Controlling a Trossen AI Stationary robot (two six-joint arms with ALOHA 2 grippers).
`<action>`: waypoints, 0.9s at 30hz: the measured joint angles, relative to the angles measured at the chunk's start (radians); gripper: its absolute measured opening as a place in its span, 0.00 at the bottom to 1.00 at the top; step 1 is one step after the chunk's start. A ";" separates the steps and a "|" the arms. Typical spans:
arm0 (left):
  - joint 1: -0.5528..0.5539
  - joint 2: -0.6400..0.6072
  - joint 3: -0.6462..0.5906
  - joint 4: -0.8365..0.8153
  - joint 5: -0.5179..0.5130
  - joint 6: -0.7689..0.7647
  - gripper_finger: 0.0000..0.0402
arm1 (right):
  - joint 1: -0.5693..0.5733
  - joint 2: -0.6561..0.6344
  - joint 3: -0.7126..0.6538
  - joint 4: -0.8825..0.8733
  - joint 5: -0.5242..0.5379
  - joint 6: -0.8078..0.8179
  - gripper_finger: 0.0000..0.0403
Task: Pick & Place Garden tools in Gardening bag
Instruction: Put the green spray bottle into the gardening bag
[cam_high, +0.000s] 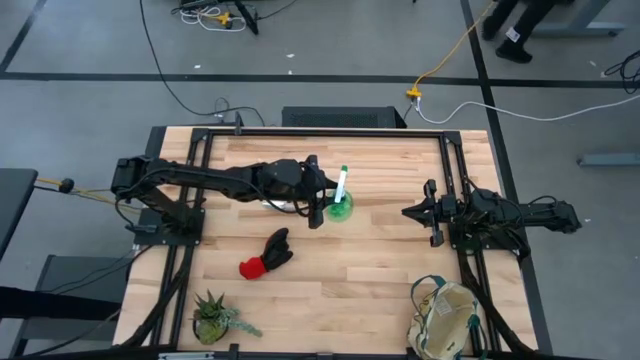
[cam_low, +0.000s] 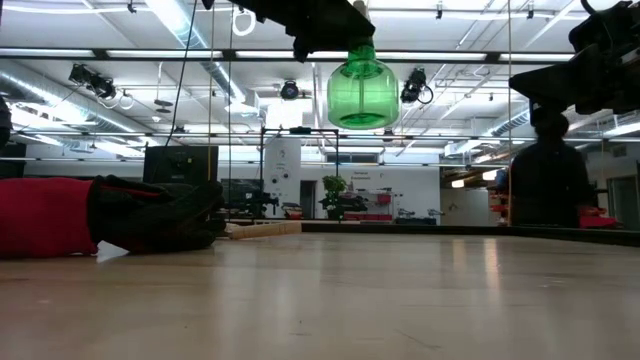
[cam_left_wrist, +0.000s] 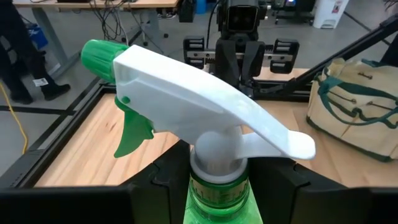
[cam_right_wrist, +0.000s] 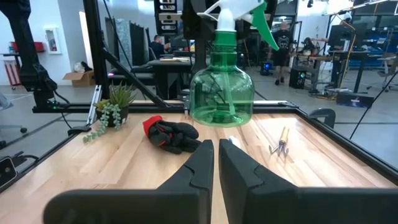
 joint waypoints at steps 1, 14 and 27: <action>0.000 0.000 0.000 0.000 -0.001 -0.006 0.37 | 0.000 0.000 0.000 0.000 0.000 0.001 0.07; 0.018 -0.002 0.206 -0.267 0.010 -0.033 0.38 | 0.000 0.000 0.000 0.008 0.000 0.004 0.07; 0.062 -0.002 0.313 -0.493 0.037 -0.040 0.37 | 0.000 0.000 0.000 0.182 0.070 0.136 0.07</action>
